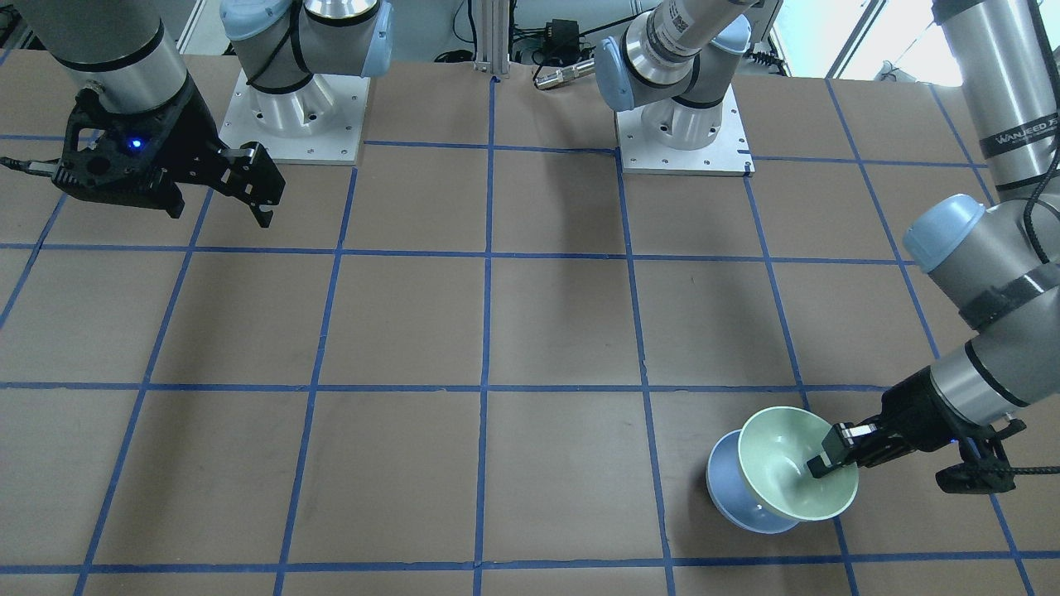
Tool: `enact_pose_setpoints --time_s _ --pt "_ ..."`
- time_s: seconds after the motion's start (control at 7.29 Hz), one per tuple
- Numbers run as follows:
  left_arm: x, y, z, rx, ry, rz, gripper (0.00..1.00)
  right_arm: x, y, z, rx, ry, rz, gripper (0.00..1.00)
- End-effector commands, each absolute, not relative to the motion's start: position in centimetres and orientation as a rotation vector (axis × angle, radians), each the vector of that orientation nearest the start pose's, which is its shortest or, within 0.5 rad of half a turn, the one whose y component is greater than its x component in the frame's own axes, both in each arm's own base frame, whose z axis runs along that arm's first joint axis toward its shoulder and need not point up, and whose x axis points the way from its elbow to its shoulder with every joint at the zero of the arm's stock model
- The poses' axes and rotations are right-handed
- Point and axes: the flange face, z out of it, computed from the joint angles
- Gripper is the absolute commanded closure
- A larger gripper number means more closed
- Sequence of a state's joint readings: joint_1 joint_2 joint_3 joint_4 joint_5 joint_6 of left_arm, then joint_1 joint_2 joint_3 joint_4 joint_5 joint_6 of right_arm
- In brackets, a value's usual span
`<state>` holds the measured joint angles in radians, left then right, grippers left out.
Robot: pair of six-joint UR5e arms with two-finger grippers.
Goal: Stack green bowl on blue bowl
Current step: 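Lower the green bowl into the blue bowl with the left gripper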
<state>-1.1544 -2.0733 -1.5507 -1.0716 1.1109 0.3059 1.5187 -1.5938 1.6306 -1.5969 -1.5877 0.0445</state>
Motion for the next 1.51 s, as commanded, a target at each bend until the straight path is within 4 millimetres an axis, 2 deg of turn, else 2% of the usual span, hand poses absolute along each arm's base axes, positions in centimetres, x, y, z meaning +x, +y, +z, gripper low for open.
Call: enact_pose_setpoints --time_s 0.0,0.55,0.69,0.82,0.96,1.1,1.24,1.37 --pt "10.3 -67.2 25.5 -0.188 3.548 -0.306 1.0 10.6 -48.7 47.2 0.152 3.155 0.017 0.0" --pt "10.1 -67.4 24.1 -0.185 3.558 -0.273 0.98 10.6 -48.7 47.2 0.152 3.155 0.017 0.0" --pt "10.3 -67.4 23.9 -0.187 3.557 -0.268 0.93 10.6 -48.7 47.2 0.152 3.155 0.017 0.0" --pt "10.2 -67.4 23.9 -0.195 3.558 -0.265 0.72 10.6 -48.7 47.2 0.152 3.155 0.017 0.0" --pt "10.2 -67.4 24.0 -0.251 3.558 -0.256 0.25 10.6 -48.7 47.2 0.152 3.155 0.017 0.0" --pt "10.2 -67.4 24.1 -0.28 3.556 -0.255 0.0 10.6 -48.7 47.2 0.152 3.155 0.017 0.0" --pt "10.1 -67.4 24.7 -0.282 3.552 -0.269 0.0 10.6 -48.7 47.2 0.152 3.155 0.017 0.0" --pt "10.2 -67.4 26.3 -0.278 3.54 -0.301 0.0 10.6 -48.7 47.2 0.152 3.155 0.017 0.0"
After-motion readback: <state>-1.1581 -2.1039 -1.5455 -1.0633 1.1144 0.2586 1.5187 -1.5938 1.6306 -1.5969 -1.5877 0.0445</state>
